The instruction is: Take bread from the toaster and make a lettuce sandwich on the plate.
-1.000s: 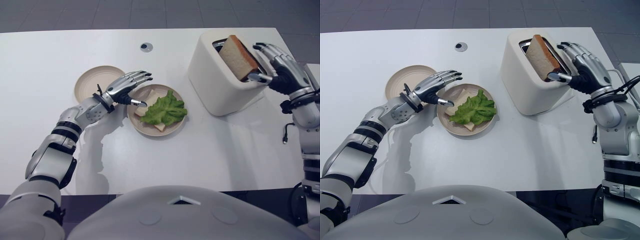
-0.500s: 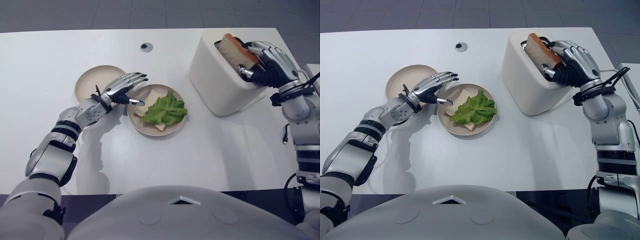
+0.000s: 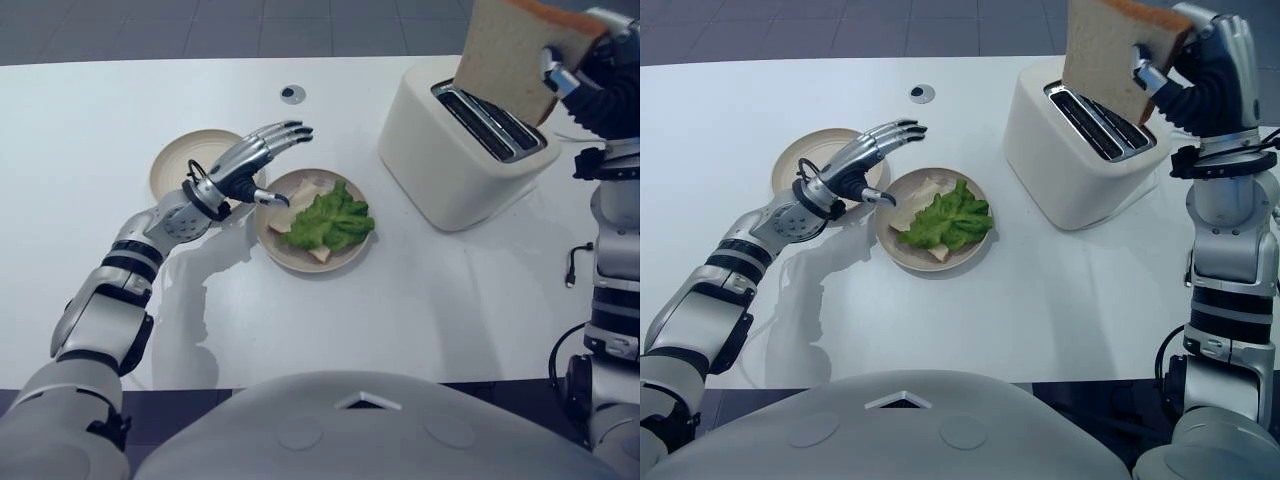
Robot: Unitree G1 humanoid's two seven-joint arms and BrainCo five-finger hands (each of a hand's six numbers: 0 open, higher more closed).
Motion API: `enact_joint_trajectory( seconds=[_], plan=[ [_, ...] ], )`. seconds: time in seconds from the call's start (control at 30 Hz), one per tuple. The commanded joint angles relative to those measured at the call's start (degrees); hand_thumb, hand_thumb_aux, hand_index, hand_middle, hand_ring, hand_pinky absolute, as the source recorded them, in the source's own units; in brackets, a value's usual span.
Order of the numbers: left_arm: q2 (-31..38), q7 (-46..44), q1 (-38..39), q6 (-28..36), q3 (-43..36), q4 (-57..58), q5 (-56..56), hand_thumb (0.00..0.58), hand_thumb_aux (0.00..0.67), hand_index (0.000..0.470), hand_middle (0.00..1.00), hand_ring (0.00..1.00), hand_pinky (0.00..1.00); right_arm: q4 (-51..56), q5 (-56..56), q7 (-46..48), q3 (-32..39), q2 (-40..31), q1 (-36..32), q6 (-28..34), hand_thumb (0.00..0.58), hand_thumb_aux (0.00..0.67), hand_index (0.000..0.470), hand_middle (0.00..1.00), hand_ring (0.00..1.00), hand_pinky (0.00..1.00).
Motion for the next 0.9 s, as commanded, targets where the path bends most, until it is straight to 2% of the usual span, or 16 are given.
enact_joint_trajectory(
  seconds=[0.03,0.13,0.27,0.4,0.53,0.73,0.9],
  plan=[
    [3.68,-6.09,3.97,-5.77,0.03,-9.03,-16.48,0.0,0.0,0.0,0.0,0.0,0.0,-5.53,12.73,5.44,0.49,2.76,0.69,0.62,0.58,0.67,0.47,1.0,1.0,1.0],
    [5.27,-11.1,5.71,-6.33,0.06,-12.75,-26.3,0.0,0.0,0.0,0.0,0.0,0.0,-11.29,27.37,12.02,2.27,4.87,3.32,6.01,0.58,0.67,0.47,1.0,1.0,1.0],
    [5.24,-16.95,6.85,-5.32,1.38,-15.34,-33.28,0.0,0.0,0.0,0.0,0.0,0.0,-13.59,32.61,18.26,9.06,7.81,7.96,11.38,0.58,0.67,0.47,1.0,1.0,1.0],
    [4.36,-22.15,7.59,-4.14,2.37,-16.82,-36.68,0.0,0.0,0.0,0.0,0.0,0.0,-12.11,26.6,24.75,18.38,7.56,10.05,13.42,0.58,0.67,0.47,1.0,1.0,1.0],
    [3.78,-27.65,8.5,-3.15,2.51,-19.21,-41.96,0.0,0.0,0.0,0.0,0.0,0.0,-9.89,17.48,28.44,24.53,6.34,7.87,13.09,0.58,0.67,0.47,1.0,1.0,1.0],
    [1.66,-35.1,9.1,-0.68,3.65,-19.57,-43.03,0.0,0.0,0.0,0.0,0.0,0.0,-3.18,4.31,31.64,31.92,6.25,0.35,12.64,0.58,0.67,0.47,1.0,1.0,1.0],
    [-0.14,-39.71,9.69,1.06,4.73,-18.94,-40.97,0.0,0.0,0.0,0.0,0.0,0.0,1.09,-0.63,35.09,35.13,6.35,-5.67,12.66,0.58,0.67,0.47,1.0,1.0,1.0]
  ],
)
